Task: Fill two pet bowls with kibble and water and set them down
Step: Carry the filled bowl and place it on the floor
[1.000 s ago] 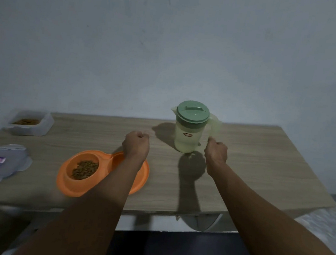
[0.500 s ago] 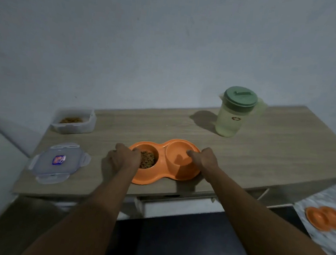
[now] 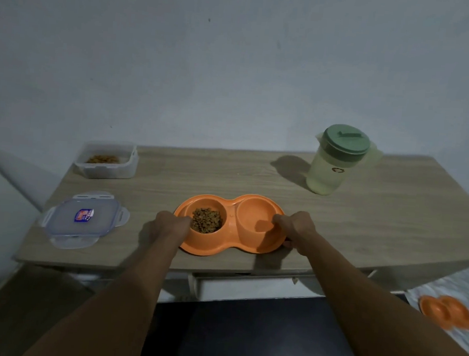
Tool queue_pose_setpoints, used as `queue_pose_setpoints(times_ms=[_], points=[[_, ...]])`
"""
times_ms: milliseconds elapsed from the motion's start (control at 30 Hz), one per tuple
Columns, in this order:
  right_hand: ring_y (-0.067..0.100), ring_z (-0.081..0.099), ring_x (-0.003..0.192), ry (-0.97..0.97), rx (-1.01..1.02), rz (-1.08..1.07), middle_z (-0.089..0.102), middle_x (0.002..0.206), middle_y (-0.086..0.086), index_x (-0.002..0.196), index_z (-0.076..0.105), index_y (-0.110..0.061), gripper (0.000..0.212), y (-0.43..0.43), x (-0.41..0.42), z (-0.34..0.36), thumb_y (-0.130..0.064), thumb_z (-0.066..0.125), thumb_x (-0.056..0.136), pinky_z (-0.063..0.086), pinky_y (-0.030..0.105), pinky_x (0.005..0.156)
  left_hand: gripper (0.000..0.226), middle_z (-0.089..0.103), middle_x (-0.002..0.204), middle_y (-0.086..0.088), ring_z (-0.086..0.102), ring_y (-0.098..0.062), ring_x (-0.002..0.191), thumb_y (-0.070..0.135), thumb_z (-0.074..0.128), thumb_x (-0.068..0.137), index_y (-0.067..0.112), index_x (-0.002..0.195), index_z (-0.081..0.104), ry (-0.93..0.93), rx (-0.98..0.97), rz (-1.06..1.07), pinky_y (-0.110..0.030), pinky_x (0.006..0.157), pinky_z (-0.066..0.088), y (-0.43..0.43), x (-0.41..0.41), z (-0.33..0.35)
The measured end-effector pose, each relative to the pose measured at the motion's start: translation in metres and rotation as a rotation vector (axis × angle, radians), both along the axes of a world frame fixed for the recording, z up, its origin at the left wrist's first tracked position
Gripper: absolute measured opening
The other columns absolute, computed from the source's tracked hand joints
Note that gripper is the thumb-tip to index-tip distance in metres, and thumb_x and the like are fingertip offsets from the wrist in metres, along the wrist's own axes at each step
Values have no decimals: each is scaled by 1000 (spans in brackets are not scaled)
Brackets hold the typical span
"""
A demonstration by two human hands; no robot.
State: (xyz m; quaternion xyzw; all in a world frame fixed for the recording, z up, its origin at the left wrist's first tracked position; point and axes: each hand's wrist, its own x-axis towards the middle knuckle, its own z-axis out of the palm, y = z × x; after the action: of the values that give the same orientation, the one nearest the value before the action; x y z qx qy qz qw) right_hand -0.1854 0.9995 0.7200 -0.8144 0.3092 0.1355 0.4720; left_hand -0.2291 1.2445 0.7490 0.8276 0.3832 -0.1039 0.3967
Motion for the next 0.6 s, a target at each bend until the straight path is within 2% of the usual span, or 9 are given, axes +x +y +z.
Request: queue_pose_setpoints(times_ms=[133,333,433,533,600], points=[[37,63,101,37,64,-15,64,110,21,101,61,0,39,-3,2,-3,-27,77,79,59,46,75,36,61,87,-15,56,-29,75,30,68,85,-1,101,66,-31,-22,16,-33,61,40,1,0,-2],[38,64,102,9,69,-65,64,112,21,110,60,1,47,-2,-13,5,-30,78,80,57,41,69,39,59,86,-14,53,-28,72,35,69,85,-1,101,65,-73,-31,10,-32,54,34,2,-2,2],[38,66,100,-21,61,-120,66,112,21,112,60,0,50,-3,-26,11,-34,77,80,57,40,64,38,60,88,-14,55,-29,75,34,71,84,0,99,65,-109,-47,-35,-34,59,39,3,2,8],[38,67,98,-51,47,-198,67,111,21,113,60,1,51,-6,-44,20,-35,77,80,61,46,77,36,65,92,-17,58,-31,76,32,75,81,0,93,65,-152,-73,-102,-36,65,46,0,8,14],[40,67,97,-87,64,-301,66,111,22,113,59,3,52,-7,-65,27,-32,78,80,61,52,79,39,68,94,-20,62,-33,78,33,77,78,-2,88,64,-168,-77,-189,-36,66,50,-2,9,23]])
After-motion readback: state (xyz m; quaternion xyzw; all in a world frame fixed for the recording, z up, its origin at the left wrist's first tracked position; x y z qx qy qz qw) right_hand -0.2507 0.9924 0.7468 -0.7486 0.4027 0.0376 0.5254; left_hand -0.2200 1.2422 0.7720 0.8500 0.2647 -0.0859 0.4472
